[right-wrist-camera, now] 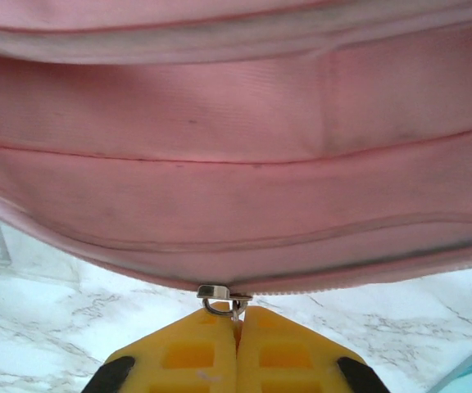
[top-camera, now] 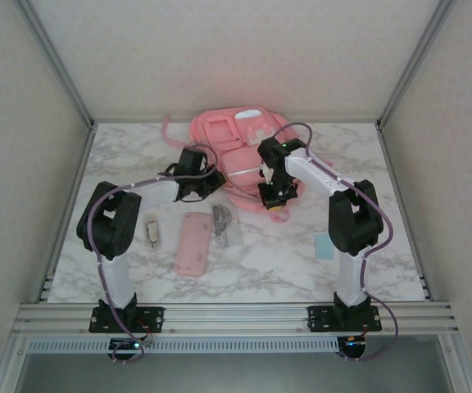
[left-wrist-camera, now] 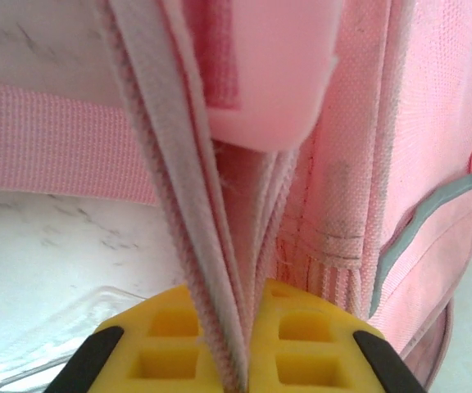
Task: Pack the student bag
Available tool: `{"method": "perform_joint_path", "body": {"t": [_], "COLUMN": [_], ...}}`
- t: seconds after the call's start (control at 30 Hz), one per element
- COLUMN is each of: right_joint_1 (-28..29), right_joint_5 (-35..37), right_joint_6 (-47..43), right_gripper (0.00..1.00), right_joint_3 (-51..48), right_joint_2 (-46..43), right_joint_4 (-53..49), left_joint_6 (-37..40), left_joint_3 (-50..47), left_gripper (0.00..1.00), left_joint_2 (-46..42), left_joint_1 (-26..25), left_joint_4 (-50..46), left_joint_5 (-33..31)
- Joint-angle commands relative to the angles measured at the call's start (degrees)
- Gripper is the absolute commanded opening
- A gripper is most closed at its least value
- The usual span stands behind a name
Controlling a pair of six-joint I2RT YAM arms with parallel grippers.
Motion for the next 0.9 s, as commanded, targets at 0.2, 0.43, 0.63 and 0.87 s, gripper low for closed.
{"method": "perform_joint_path", "body": {"t": [0.2,0.43,0.63,0.87], "right_joint_1": [2.2,3.6,3.8,3.7], "right_joint_5": [-17.1,-21.9,-22.9,-25.4], "right_joint_6": [5.4,8.7,9.5,11.5], "right_gripper": [0.0,0.0,0.0,0.0], "right_joint_3": [0.1,5.0,6.3,2.2], "right_joint_2": [0.5,4.0,5.4,2.5], "right_joint_4": [9.2,15.2,15.1,17.5], "left_joint_6": [7.1,-2.9,-18.7,-29.3], "left_joint_3": [11.9,-4.6,-17.1,-15.5], "left_gripper": [0.37,0.86,0.89,0.85], "left_joint_2": [-0.8,-15.7,-21.4,-13.3], "left_joint_1": [8.2,5.3,-2.0,-9.3], "left_joint_4": [-13.2,-8.5,4.1,14.0], "left_joint_5": [-4.3,-5.2,-9.2,-15.6]}}
